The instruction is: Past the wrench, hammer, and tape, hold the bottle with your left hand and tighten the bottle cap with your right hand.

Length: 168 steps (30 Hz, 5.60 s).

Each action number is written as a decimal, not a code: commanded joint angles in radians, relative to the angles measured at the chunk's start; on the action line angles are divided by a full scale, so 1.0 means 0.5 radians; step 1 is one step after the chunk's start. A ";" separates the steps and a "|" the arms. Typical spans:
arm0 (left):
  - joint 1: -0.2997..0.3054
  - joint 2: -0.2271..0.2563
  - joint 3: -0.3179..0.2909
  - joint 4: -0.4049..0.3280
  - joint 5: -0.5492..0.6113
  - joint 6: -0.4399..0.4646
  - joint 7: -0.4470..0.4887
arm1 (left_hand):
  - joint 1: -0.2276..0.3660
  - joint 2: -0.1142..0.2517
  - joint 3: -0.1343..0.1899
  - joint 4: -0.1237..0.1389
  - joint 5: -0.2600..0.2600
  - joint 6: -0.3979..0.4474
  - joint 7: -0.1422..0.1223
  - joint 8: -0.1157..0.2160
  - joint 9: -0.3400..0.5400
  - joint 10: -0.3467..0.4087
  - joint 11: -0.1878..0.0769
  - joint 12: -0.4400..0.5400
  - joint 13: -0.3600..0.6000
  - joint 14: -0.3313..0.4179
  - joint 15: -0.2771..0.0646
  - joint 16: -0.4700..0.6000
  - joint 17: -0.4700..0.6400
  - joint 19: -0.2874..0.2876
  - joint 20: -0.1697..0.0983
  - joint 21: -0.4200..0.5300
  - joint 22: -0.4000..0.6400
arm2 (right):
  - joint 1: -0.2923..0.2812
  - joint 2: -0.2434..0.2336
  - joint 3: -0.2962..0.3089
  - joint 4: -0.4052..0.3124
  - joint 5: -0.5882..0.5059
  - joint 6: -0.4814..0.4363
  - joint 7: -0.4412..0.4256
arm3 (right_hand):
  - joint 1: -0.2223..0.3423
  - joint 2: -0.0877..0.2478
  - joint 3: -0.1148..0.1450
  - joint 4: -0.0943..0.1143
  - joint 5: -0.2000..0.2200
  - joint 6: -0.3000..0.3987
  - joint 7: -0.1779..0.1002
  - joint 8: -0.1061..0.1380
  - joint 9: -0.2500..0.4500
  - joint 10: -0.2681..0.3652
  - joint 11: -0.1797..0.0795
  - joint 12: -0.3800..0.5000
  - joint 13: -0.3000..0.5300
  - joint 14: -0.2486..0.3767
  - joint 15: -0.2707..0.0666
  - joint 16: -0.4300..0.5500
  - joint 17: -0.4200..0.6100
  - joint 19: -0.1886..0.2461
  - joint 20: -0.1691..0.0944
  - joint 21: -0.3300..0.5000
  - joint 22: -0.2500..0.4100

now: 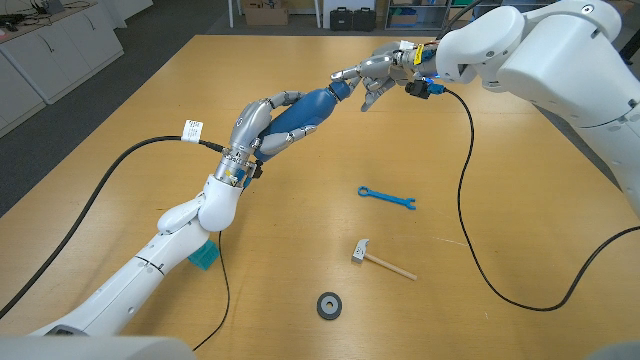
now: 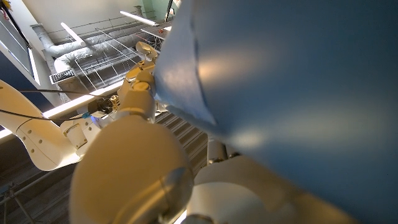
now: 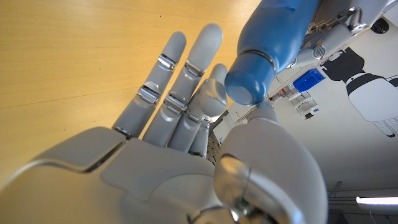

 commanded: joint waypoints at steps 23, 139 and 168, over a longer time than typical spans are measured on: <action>-0.126 -0.028 0.133 0.245 -0.688 -0.279 -0.317 | 0.418 0.414 0.053 0.051 0.015 0.450 -0.447 0.011 0.010 0.320 -0.318 0.002 0.018 0.002 -0.299 0.001 0.005 -0.011 -0.270 -0.008 0.007 | -0.756 -0.225 0.386 -0.221 -0.188 0.592 -0.754 | -0.439 -0.124 -0.266 0.100 0.008 -1.397 0.109 -0.817 -0.195 -1.573 0.248 -0.912 -0.574 -1.145 0.379 -0.331 0.180 -0.311 0.355 -0.162 -0.003; -0.225 -0.251 0.066 0.467 -1.504 -0.524 -1.268 | 0.418 0.429 0.017 0.065 0.012 0.476 -0.454 0.015 0.009 0.347 -0.336 -0.025 0.050 0.013 -0.298 -0.007 0.014 -0.022 -0.271 -0.016 0.011 | -0.687 -0.250 0.366 0.021 -0.628 1.378 0.114 | 0.606 0.043 0.262 -0.363 0.115 -0.701 -0.345 -0.938 -0.430 -0.951 -0.063 -1.550 -1.517 -1.292 0.149 -0.568 -0.414 -0.693 0.501 -0.355 -0.018; -0.072 -0.274 -0.109 0.187 -0.585 -0.358 -0.645 | 0.445 0.441 0.019 0.052 0.016 0.497 -0.453 0.022 0.010 0.369 -0.337 -0.026 0.059 0.030 -0.300 -0.003 0.019 -0.006 -0.271 -0.010 0.011 | -0.335 -0.164 0.188 0.017 -0.434 0.879 0.342 | 0.607 0.044 0.273 -0.349 0.092 -0.558 -0.224 -0.902 -0.426 -0.662 -0.059 -1.476 -1.452 -1.016 0.114 -0.493 -0.445 -0.585 0.429 -0.304 -0.016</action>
